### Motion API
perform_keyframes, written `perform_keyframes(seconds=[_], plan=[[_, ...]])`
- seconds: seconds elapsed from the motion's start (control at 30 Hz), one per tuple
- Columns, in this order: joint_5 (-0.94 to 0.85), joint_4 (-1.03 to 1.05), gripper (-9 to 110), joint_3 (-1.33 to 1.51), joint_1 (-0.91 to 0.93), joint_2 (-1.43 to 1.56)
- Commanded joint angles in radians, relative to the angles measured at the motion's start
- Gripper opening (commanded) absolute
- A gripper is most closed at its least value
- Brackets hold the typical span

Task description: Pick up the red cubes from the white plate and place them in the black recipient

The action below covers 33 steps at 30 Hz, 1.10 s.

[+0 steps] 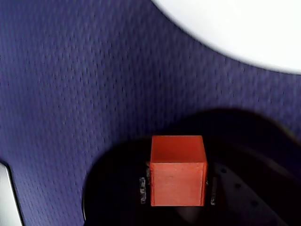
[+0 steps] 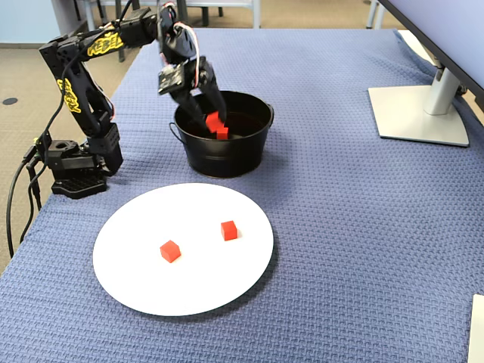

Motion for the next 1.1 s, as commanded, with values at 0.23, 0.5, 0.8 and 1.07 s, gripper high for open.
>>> perform_keyframes(seconds=[0.23, 0.5, 0.8, 1.07], plan=[[-0.005, 0.009, 37, -0.060, -0.253, -0.048], [-0.183, 0.049, 30, -0.071, 0.272, -0.017], [-0.014, -0.118, 22, 0.023, 0.739, -0.207], [0.066, -0.075, 20, -0.003, 0.801, -0.298]])
